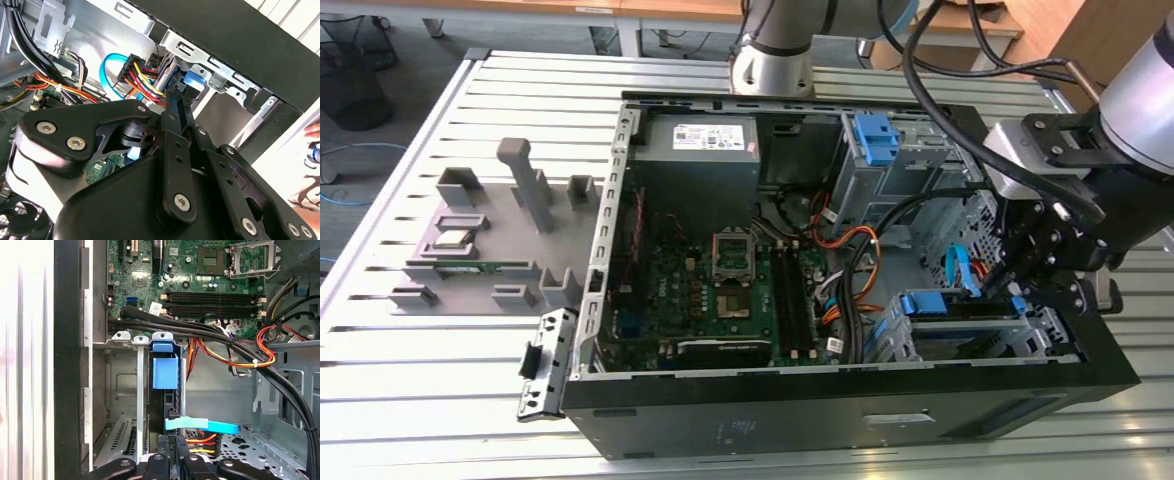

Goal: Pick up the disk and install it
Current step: 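Insert the second disk wire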

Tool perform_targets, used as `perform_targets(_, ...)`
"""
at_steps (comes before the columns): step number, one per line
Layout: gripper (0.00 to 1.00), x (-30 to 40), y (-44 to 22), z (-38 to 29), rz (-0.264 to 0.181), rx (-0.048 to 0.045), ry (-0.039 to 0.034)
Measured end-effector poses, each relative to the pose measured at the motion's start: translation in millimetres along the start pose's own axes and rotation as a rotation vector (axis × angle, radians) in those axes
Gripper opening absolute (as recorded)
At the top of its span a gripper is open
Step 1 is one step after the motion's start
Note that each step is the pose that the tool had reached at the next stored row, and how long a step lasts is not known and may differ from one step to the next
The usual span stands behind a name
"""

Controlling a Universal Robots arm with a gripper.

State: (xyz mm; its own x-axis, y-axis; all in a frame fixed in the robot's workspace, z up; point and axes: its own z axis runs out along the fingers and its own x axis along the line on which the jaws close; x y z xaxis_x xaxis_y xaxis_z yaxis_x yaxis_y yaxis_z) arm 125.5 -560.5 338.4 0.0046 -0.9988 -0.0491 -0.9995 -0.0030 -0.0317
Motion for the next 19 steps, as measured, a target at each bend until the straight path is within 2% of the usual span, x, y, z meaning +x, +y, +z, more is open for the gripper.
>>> perform_targets(19,0.18,0.2,0.7,3.8,0.004,0.0002,-0.0002)
